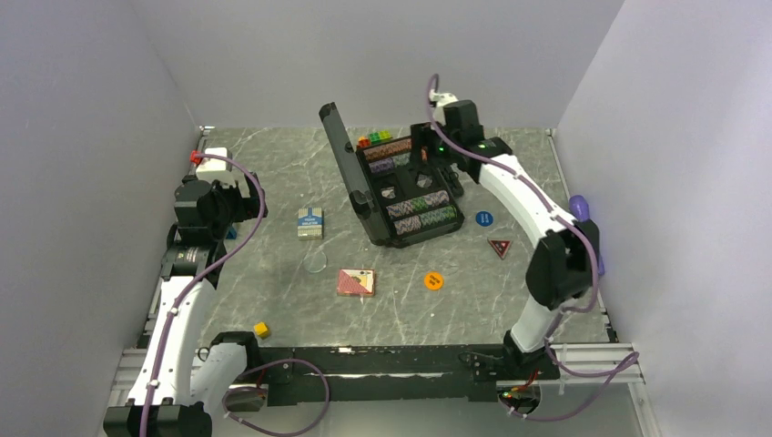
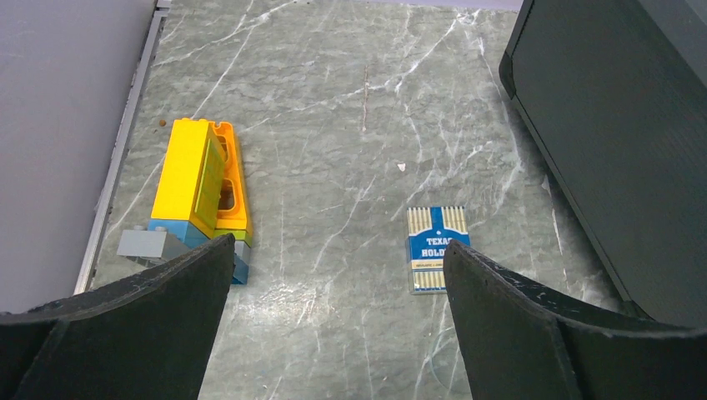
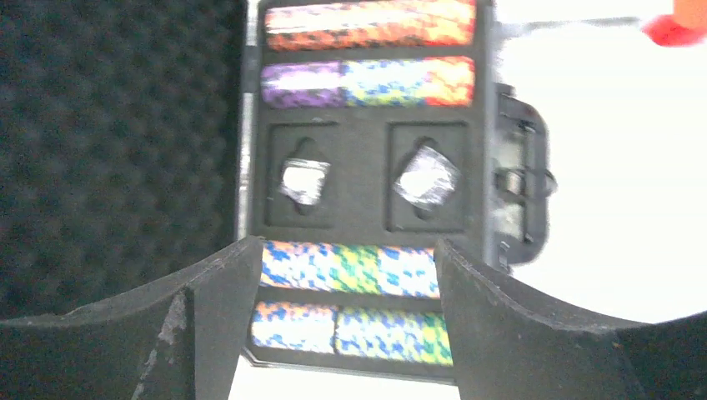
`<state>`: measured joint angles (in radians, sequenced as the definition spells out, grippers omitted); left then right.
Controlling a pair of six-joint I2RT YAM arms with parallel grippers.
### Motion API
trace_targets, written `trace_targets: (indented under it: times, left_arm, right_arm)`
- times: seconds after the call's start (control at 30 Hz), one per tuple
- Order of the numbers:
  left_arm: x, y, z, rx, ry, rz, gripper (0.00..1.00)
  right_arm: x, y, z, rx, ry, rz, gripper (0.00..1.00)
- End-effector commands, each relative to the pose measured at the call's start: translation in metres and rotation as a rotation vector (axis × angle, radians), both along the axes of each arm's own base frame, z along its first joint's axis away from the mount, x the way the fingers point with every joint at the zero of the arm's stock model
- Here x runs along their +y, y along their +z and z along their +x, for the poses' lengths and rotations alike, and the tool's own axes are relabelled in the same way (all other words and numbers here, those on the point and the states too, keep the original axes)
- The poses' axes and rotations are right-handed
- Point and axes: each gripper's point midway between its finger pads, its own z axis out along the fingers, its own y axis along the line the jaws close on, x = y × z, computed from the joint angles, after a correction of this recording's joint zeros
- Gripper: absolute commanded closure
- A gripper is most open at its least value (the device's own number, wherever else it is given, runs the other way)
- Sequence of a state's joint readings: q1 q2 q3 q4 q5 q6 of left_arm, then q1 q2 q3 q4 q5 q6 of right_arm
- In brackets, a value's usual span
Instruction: Pack up texas hold em set
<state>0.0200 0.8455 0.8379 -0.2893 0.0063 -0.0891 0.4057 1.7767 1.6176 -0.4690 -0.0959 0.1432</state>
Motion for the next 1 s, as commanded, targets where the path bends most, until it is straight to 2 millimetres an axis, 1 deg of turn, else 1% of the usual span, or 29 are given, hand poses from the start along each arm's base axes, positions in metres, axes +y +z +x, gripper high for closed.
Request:
trace_targets:
  times: [0.0,0.07,0.1,0.13,0.2,0.27,0.33,0.4,0.47,0.57,0.73,0.83,0.97]
  left_arm:
    - [0.0,0.021,0.002,-0.07,-0.006,0.009,0.01]
    - [0.0,0.021,0.001,-0.069,-0.006,0.009,0.01]
    - [0.0,0.021,0.001,-0.07,-0.005,0.008,0.01]
    - [0.0,0.021,0.001,-0.068,-0.004,0.007,0.01]
    - [-0.001,0.021,0.001,-0.068,-0.009,0.003,0.01]
    - [-0.002,0.022,0.001,-0.073,-0.013,0.0,0.01]
    - [-0.003,0.022,0.001,-0.071,-0.018,-0.003,0.01]
    - [-0.003,0.021,0.001,-0.07,-0.018,-0.005,0.01]
    - [-0.003,0.021,0.002,-0.071,-0.02,-0.006,0.01]
    - [-0.003,0.021,0.002,-0.07,-0.019,-0.006,0.01]
    - [-0.003,0.02,0.002,-0.068,-0.016,-0.003,0.01]
    - [-0.003,0.02,0.002,-0.071,-0.019,-0.004,0.01]
    - [-0.004,0.02,0.002,-0.07,-0.022,-0.005,0.01]
  right_arm:
    - [-0.069,-0.013,-0.013,0.028,-0.187,-0.091,0.19]
    - [-0.104,-0.026,-0.021,0.061,-0.271,-0.096,0.19]
    - [-0.122,-0.035,-0.027,0.084,-0.311,-0.094,0.2]
    - [-0.14,-0.049,-0.035,0.119,-0.348,-0.102,0.2]
    - [-0.171,-0.065,-0.047,0.16,-0.417,-0.116,0.2]
    - [-0.195,-0.079,-0.057,0.194,-0.474,-0.139,0.21]
    - [-0.209,-0.093,-0.063,0.223,-0.509,-0.18,0.22]
    - [-0.214,-0.105,-0.066,0.254,-0.52,-0.214,0.23]
    - [-0.21,-0.114,-0.065,0.276,-0.503,-0.205,0.24]
    - [-0.203,-0.126,-0.057,0.291,-0.482,-0.178,0.25]
    - [-0.206,-0.149,-0.046,0.343,-0.486,-0.219,0.28]
    - [-0.206,-0.157,-0.042,0.354,-0.483,-0.243,0.29]
    - [-0.207,-0.161,-0.037,0.355,-0.486,-0.259,0.31]
